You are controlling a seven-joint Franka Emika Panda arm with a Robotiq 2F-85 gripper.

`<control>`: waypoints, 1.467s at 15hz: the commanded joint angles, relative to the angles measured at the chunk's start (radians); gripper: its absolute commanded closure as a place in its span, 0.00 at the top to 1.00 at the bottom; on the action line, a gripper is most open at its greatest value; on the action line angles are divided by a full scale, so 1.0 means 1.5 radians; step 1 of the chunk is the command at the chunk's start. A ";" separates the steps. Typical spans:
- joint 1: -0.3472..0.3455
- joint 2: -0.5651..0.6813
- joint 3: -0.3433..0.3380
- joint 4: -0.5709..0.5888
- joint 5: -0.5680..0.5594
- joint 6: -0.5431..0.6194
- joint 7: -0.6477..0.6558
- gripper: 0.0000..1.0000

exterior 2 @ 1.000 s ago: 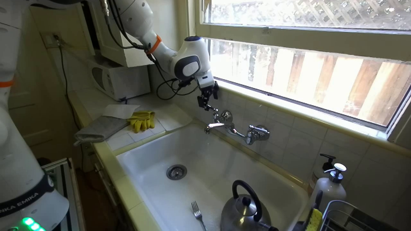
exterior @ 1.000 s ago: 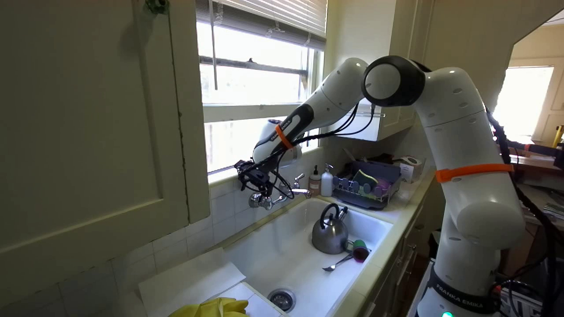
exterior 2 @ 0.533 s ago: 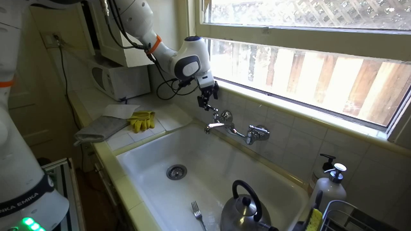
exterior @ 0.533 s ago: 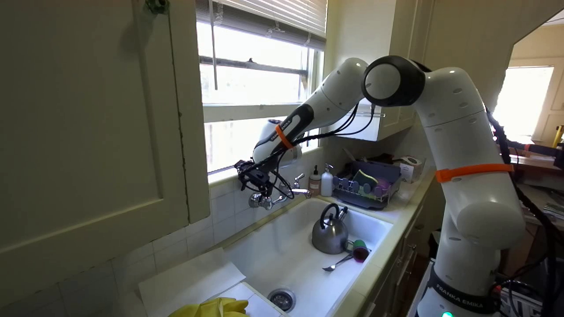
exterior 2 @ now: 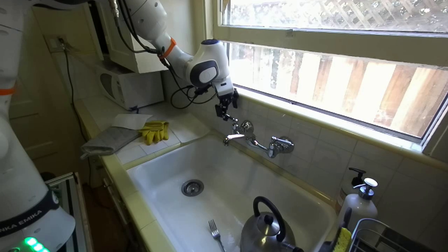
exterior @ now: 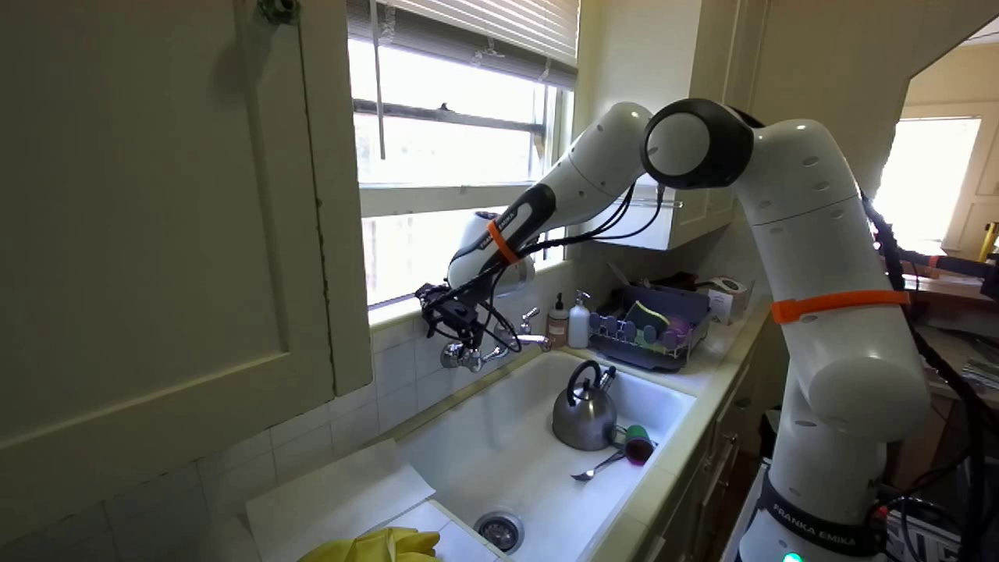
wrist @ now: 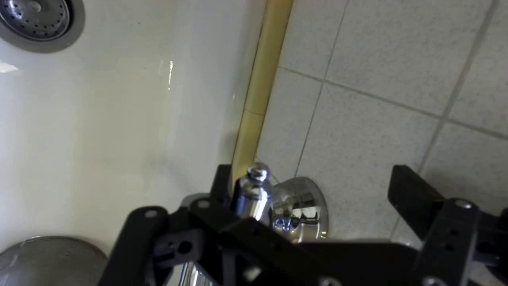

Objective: Open then close the tap

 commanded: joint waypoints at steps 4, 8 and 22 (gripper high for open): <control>-0.003 -0.047 0.002 0.000 -0.023 -0.076 -0.070 1.00; -0.018 -0.098 0.014 -0.011 -0.044 -0.167 -0.166 1.00; -0.096 -0.234 0.016 -0.052 -0.081 -0.385 -0.613 1.00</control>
